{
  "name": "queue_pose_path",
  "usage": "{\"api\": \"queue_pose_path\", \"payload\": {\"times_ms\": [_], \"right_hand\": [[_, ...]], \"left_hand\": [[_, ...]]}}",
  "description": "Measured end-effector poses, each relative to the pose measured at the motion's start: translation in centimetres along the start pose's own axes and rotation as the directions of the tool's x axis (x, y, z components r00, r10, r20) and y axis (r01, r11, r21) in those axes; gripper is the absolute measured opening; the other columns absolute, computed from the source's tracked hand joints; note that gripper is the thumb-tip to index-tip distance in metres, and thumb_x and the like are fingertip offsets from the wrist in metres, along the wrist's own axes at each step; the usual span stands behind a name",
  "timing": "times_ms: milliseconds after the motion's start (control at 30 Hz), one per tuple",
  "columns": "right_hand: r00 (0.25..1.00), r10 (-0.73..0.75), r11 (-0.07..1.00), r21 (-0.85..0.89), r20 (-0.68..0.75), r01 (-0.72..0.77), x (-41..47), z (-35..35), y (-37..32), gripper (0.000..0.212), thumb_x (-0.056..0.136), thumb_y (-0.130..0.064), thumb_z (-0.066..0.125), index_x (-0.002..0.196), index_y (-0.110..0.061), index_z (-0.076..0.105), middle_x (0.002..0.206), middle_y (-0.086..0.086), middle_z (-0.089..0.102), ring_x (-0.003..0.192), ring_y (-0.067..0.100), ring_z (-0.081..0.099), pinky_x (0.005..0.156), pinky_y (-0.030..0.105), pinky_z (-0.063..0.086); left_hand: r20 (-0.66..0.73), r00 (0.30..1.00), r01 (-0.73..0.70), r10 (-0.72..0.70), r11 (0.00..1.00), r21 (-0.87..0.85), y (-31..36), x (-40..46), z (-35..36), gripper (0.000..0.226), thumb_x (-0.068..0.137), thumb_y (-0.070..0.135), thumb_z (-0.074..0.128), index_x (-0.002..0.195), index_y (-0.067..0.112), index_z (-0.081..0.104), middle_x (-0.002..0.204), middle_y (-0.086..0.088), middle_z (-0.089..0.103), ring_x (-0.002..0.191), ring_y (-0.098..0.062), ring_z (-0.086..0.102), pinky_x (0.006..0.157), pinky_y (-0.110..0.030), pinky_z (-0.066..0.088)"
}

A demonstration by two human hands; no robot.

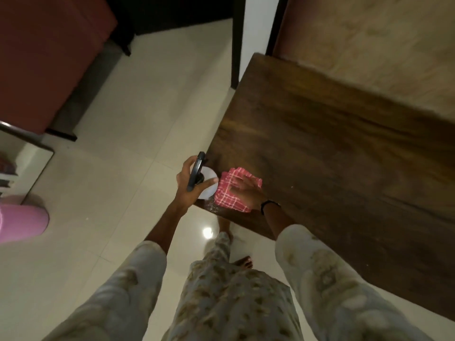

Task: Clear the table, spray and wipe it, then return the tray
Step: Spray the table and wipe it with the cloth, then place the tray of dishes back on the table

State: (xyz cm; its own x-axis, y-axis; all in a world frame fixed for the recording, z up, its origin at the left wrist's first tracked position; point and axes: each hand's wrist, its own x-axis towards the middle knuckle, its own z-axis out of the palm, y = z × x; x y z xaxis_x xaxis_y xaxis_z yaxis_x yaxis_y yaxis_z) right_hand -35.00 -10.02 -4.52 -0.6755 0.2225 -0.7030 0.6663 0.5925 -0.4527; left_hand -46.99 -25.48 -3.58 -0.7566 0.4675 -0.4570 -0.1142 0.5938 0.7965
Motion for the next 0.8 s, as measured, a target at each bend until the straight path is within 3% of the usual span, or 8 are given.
{"api": "queue_pose_path", "payload": {"times_ms": [100,200,300,367,467,567,633,800], "right_hand": [[0.996,0.013,0.964,0.266,-0.091,0.011,-3.2,-0.8,0.7,0.051,0.099,-0.03,0.043,0.145,-0.01,0.036,0.154,0.01,0.029,0.144,0.027,0.023,0.118,0.038,0.018],[0.983,0.074,0.919,0.395,-0.166,-0.002,-7.1,-2.0,1.5,0.04,0.098,-0.021,0.046,0.136,-0.008,0.047,0.141,0.012,0.047,0.131,0.029,0.044,0.107,0.033,0.034],[0.975,0.13,0.904,0.425,-0.182,-0.042,-11.4,-2.6,2.7,0.039,0.101,-0.022,0.041,0.135,-0.004,0.049,0.138,0.013,0.051,0.128,0.029,0.046,0.104,0.029,0.034],[0.961,0.176,0.881,0.47,-0.214,-0.057,-13.5,-2.6,4.2,0.037,0.1,-0.026,0.045,0.131,-0.007,0.054,0.139,0.009,0.052,0.128,0.024,0.047,0.105,0.026,0.031],[0.93,0.218,0.853,0.52,-0.295,-0.035,-17.4,-4.2,7.2,0.032,0.1,-0.021,0.046,0.125,-0.005,0.06,0.135,0.008,0.056,0.127,0.023,0.05,0.106,0.026,0.031],[0.873,0.307,0.78,0.625,-0.38,-0.003,-21.0,-6.3,10.6,0.025,0.098,-0.021,0.049,0.115,-0.013,0.065,0.13,0.008,0.06,0.124,0.024,0.053,0.107,0.032,0.037],[0.831,0.356,0.751,0.66,-0.427,0.017,-23.3,-7.7,13.1,0.016,0.098,-0.022,0.05,0.105,-0.023,0.064,0.123,0.007,0.064,0.117,0.025,0.058,0.101,0.035,0.042],[0.747,0.437,0.719,0.694,-0.5,0.044,-28.4,-10.8,18.6,0.027,0.1,-0.026,0.045,0.117,-0.014,0.062,0.114,0.003,0.065,0.107,0.021,0.061,0.089,0.03,0.045]], "left_hand": [[-0.163,0.973,0.175,-0.161,0.982,0.072,0.5,-2.2,0.3,0.092,0.063,0.031,0.086,0.137,0.012,0.034,0.137,-0.012,0.049,0.124,-0.03,0.049,0.103,-0.049,0.045],[-0.208,0.915,0.355,-0.346,0.935,0.005,1.6,-5.9,1.2,0.062,0.072,0.022,0.079,0.124,0.004,0.049,0.123,-0.017,0.058,0.115,-0.034,0.055,0.1,-0.051,0.045],[0.113,0.911,0.41,-0.397,0.901,-0.145,4.6,-10.6,3.8,0.032,0.088,0.015,0.063,0.118,0.01,0.053,0.117,-0.013,0.055,0.101,-0.026,0.057,0.088,-0.043,0.047],[0.209,0.888,0.435,-0.41,0.896,-0.091,6.5,-11.6,6.1,0.043,0.089,0.023,0.063,0.127,0.016,0.045,0.124,-0.012,0.05,0.107,-0.027,0.055,0.085,-0.043,0.047],[0.196,0.929,0.326,-0.315,0.945,-0.025,10.7,-12.0,9.2,0.046,0.086,0.02,0.064,0.126,0.004,0.048,0.119,-0.017,0.06,0.094,-0.024,0.058,0.088,-0.041,0.052],[0.263,0.953,0.174,-0.149,0.982,-0.075,15.6,-12.7,12.0,0.033,0.089,0.018,0.061,0.117,0.008,0.047,0.096,-0.009,0.061,0.073,-0.014,0.055,0.065,-0.027,0.048],[0.307,0.947,0.134,-0.094,0.985,-0.113,18.6,-12.9,14.0,0.036,0.09,0.016,0.06,0.12,0.012,0.041,0.092,-0.002,0.056,0.07,-0.009,0.051,0.06,-0.024,0.043],[0.393,0.919,0.005,0.031,0.996,-0.091,24.1,-14.1,18.5,0.031,0.093,0.017,0.054,0.12,0.014,0.039,0.101,-0.002,0.051,0.074,-0.007,0.05,0.065,-0.022,0.043]]}}
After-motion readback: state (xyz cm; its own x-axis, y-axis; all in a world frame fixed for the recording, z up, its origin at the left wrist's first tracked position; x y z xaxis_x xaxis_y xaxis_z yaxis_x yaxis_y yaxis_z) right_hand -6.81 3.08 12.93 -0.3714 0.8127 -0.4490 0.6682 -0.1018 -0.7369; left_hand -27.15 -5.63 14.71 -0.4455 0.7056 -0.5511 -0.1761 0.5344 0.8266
